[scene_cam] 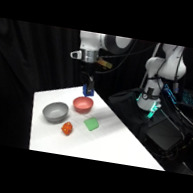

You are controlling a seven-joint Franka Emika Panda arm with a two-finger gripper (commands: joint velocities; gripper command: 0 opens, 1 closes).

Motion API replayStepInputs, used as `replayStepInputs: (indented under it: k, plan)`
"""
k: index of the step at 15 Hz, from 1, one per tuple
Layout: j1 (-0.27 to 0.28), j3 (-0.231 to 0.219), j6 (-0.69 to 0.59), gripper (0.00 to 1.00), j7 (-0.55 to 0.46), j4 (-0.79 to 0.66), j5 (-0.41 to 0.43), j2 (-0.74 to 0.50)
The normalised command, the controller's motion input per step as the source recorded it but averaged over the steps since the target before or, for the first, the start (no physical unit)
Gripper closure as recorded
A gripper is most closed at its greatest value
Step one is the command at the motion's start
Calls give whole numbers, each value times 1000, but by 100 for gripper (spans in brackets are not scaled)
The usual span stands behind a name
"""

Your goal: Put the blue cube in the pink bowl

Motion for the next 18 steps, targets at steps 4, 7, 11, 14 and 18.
replayStepInputs:
  k: [4,7,11,14,18]
  plan:
    - [-138,-104,-161,74,-314,81,146,-118]
    - [-107,-81,-152,74,-210,150,113,-25]
    - [-78,-48,-16,74,-136,184,123,186]
    - [-69,-8,124,74,-143,196,207,371]
    - [-93,52,249,74,-148,197,246,396]
